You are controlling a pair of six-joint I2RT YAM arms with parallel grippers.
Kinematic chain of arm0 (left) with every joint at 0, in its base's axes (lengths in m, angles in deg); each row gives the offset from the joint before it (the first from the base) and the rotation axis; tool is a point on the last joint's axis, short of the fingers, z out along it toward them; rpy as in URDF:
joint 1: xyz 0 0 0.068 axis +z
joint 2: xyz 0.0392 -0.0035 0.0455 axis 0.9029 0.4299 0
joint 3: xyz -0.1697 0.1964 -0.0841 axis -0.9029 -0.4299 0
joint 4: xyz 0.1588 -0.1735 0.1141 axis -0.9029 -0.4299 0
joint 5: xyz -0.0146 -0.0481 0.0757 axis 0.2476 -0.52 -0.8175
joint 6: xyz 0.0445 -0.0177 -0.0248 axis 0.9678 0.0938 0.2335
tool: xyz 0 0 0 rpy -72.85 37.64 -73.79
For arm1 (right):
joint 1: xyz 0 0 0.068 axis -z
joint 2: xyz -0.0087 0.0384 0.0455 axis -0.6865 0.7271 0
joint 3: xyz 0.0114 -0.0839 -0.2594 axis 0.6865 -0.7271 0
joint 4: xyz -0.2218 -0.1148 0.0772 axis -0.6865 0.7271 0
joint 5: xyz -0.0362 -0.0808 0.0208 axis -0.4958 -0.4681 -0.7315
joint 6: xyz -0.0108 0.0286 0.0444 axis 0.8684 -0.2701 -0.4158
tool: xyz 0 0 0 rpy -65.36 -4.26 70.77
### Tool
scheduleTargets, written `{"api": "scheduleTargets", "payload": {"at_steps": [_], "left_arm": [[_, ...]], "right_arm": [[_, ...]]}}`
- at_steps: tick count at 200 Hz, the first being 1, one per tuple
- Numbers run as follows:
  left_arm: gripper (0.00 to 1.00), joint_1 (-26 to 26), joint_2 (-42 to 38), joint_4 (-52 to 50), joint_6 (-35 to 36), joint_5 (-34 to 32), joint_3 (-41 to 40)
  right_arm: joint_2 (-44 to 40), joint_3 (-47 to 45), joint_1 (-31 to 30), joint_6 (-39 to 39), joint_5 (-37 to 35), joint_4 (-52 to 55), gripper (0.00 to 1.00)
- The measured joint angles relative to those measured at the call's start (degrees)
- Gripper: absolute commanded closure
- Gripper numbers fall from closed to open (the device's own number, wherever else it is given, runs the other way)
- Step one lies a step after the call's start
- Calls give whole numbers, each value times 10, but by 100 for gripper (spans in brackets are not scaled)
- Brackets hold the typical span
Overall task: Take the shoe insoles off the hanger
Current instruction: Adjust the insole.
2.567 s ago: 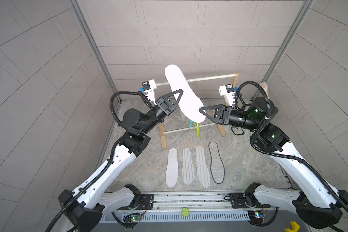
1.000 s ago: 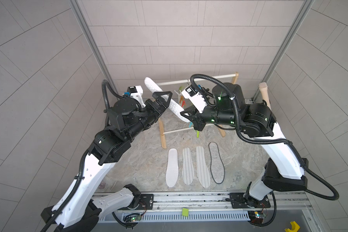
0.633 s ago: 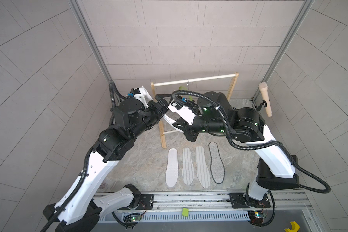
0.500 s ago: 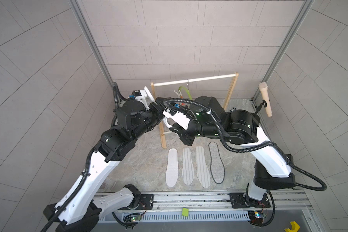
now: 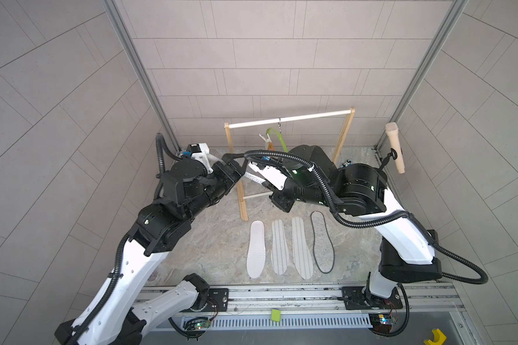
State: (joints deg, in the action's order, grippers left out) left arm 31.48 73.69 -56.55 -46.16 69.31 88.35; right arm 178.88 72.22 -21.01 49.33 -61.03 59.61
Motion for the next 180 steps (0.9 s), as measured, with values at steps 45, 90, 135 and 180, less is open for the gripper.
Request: {"api": "scheduleTargets", "payload": {"at_steps": [45, 90, 135, 180], "left_arm": [[16, 8, -11, -26, -23, 29, 1], [18, 8, -10, -15, -74, 45, 2], [29, 9, 2, 7, -110, 62, 4], [71, 12, 17, 8, -115, 76, 4]], "right_arm": [[-27, -14, 2, 19, -33, 2, 100], [-29, -28, -3, 31, -35, 3, 100], [-27, -28, -25, 42, -39, 4, 100], [-13, -28, -43, 50, -50, 4, 100]]}}
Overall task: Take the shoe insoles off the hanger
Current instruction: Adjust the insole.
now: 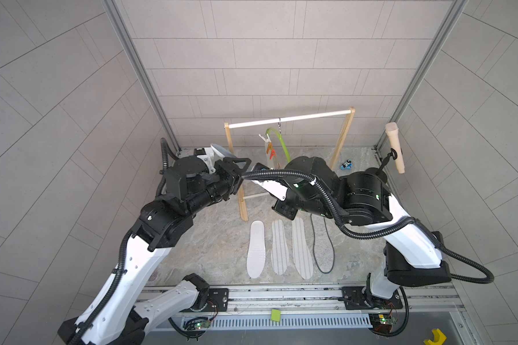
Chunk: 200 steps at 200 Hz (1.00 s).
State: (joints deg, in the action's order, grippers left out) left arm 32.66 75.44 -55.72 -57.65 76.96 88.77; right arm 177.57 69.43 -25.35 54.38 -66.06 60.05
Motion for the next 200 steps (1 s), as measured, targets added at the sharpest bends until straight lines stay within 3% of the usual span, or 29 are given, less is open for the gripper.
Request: {"api": "scheduleTargets", "payload": {"at_steps": [16, 32, 50, 86, 110, 140, 170, 200], "left_arm": [[83, 4, -2, 1, -2, 2, -1], [100, 7, -8, 6, 2, 6, -5], [100, 12, -16, 15, -2, 10, -15], [100, 24, -34, 46, 6, 35, -52], [100, 31, -30, 82, 40, 80, -68], [100, 35, -10, 160, 70, 172, -80], [100, 35, 16, 221, 86, 248, -80], [100, 35, 32, 257, 90, 290, -75]], "right_arm": [[2, 0, 0, 1, -2, 0, 99], [2, 0, 0, 2, -1, -1, 76], [-2, -10, 0, 4, 2, -9, 52], [-26, -41, 27, -17, 50, -29, 31], [-76, -75, 140, -92, 175, -73, 30], [-155, -149, 304, -222, 346, -150, 39], [-179, -178, 331, -305, 473, -195, 39], [-183, -225, 331, -362, 543, -238, 39]]}}
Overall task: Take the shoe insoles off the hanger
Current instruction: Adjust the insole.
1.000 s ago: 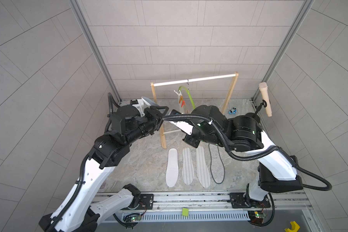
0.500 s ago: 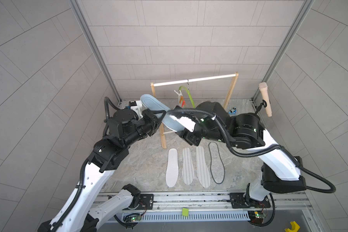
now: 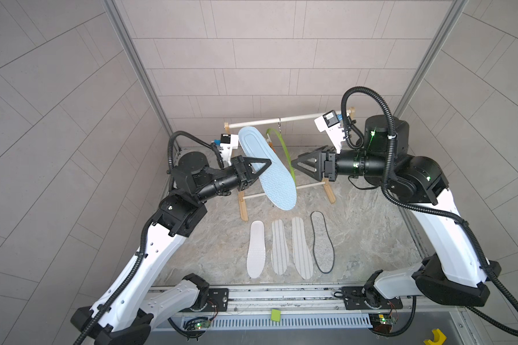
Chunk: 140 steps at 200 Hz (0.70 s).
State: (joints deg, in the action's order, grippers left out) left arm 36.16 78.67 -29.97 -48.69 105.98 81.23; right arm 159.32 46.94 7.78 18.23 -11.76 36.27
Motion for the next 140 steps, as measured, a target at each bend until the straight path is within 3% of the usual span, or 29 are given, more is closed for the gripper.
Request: {"api": "scheduleTargets", "payload": {"at_steps": [15, 47, 72, 94, 100, 108, 125, 140], "left_arm": [[100, 0, 7, 19, -2, 19, 4], [100, 0, 17, 46, -5, 48, 10], [100, 0, 19, 52, -5, 56, 10], [100, 0, 19, 52, -5, 58, 10], [100, 0, 20, 51, -5, 59, 10], [91, 0, 20, 52, -5, 59, 10], [59, 0, 21, 55, -5, 58, 10], [3, 0, 22, 58, -4, 56, 11]], "right_arm": [[0, -23, 0, -19, 16, -12, 44], [0, -49, 0, -50, 41, -35, 66], [0, -62, 0, -74, 62, -55, 77], [-2, -78, 0, -88, 75, -80, 99], [-3, -82, 0, -96, 78, -86, 100], [-5, -89, 0, -106, 81, -98, 100], [-10, -103, 1, -122, 86, -117, 100], [-14, -114, 1, -133, 88, -135, 100]]}}
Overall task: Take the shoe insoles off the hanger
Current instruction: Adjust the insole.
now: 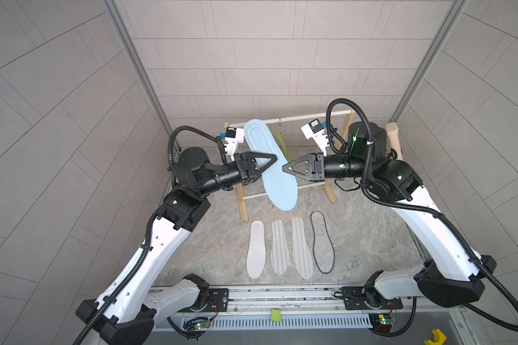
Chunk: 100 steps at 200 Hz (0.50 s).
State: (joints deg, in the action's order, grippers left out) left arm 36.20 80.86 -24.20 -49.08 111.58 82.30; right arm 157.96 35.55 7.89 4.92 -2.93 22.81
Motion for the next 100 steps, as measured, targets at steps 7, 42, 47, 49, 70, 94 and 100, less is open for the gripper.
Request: {"api": "scheduleTargets", "payload": {"at_steps": [7, 42, 47, 49, 70, 94, 100], "left_arm": [[0, 0, 0, 1, 0, -3, 0], [0, 9, 0, -5, 9, -35, 2], [0, 14, 0, -10, 11, -44, 4], [0, 16, -1, -12, 12, -48, 4], [0, 43, -14, -21, 22, -90, 5], [0, 75, -35, -34, 39, -131, 6], [0, 83, -39, -40, 45, -140, 8]], "right_arm": [[-2, -4, 0, -3, 0, -5, 100], [-23, -30, 12, -6, -12, -19, 100], [-28, -33, 19, -6, -14, -19, 100], [-30, -35, 22, -6, -14, -19, 100], [-55, -52, 74, -6, -19, -23, 100], [-91, -75, 175, -8, -9, -29, 100], [-102, -83, 210, -10, -3, -30, 100]]}}
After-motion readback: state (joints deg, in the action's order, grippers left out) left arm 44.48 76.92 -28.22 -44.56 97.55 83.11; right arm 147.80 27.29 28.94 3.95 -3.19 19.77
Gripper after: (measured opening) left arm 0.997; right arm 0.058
